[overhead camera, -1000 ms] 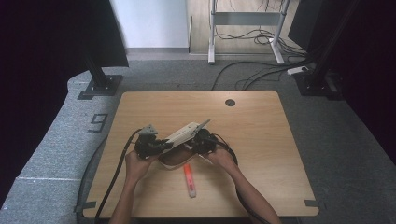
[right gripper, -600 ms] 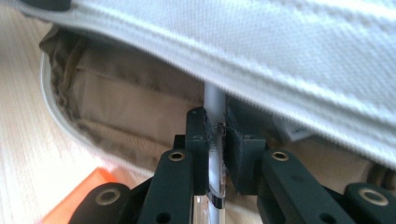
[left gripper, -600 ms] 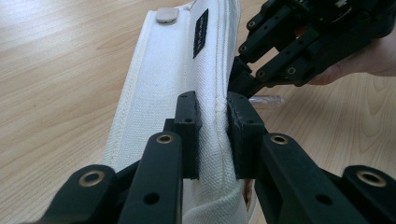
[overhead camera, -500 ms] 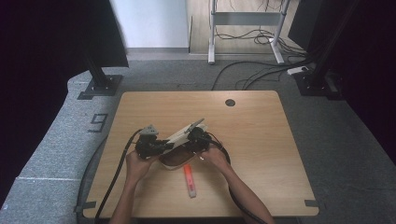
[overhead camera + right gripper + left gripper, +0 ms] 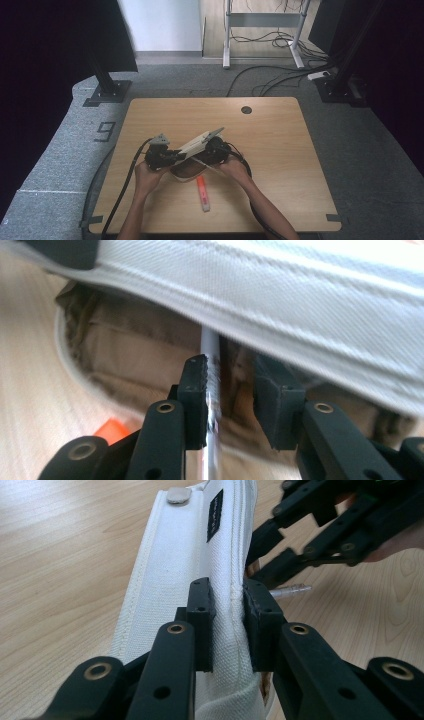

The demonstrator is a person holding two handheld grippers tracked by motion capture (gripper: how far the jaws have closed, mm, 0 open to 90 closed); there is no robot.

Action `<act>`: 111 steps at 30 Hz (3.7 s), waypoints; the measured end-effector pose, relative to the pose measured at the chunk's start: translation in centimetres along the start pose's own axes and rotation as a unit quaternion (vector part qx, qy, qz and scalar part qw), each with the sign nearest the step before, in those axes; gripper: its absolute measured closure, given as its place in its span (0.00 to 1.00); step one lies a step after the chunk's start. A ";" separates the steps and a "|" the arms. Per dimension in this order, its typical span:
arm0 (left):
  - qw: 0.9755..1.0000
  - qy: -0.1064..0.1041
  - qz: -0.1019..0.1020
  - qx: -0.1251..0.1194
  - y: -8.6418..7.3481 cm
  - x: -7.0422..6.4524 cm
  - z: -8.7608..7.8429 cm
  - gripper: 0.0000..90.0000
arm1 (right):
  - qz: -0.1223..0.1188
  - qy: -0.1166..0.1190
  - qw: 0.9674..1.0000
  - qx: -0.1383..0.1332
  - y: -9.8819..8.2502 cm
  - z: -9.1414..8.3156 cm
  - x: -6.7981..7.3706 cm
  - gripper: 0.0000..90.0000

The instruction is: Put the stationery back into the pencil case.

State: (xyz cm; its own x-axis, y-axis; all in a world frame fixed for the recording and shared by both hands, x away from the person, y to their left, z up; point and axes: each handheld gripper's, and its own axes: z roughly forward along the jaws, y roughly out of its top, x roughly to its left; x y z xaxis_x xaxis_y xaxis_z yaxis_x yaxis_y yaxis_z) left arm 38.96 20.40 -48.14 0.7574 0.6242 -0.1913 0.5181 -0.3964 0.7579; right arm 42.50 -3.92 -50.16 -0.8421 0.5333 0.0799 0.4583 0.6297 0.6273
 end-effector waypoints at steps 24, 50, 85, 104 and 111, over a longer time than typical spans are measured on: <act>1.000 0.001 0.003 0.004 0.0 -0.1 0.1 0.84 | 0.003 -0.004 1.000 0.005 -6.2 -1.4 0.9 0.77; 1.000 0.005 0.003 0.003 0.0 -0.1 0.2 0.84 | -0.015 -0.048 0.999 -0.013 -2.7 -1.7 -1.7 0.82; 1.000 0.007 -0.001 0.001 0.0 0.1 0.1 0.84 | 0.024 -0.065 0.997 -0.034 -3.4 -3.0 -2.6 0.35; 1.000 0.007 0.001 0.003 0.0 -0.1 0.1 0.84 | 0.022 -0.049 0.998 -0.041 -6.1 -4.0 0.7 0.18; 1.000 0.006 0.002 0.003 0.0 -0.1 0.1 0.84 | 0.019 -0.030 0.999 -0.038 -6.5 -3.4 2.4 0.16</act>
State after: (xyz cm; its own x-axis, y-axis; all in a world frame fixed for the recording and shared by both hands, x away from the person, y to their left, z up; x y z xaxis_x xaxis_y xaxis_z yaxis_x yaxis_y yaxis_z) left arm 38.94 20.33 -48.17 0.7544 0.6308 -0.1817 0.5184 -0.4027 0.7543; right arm 36.54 -8.66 -51.41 -0.8049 0.5904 0.0601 0.4648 0.5642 0.6824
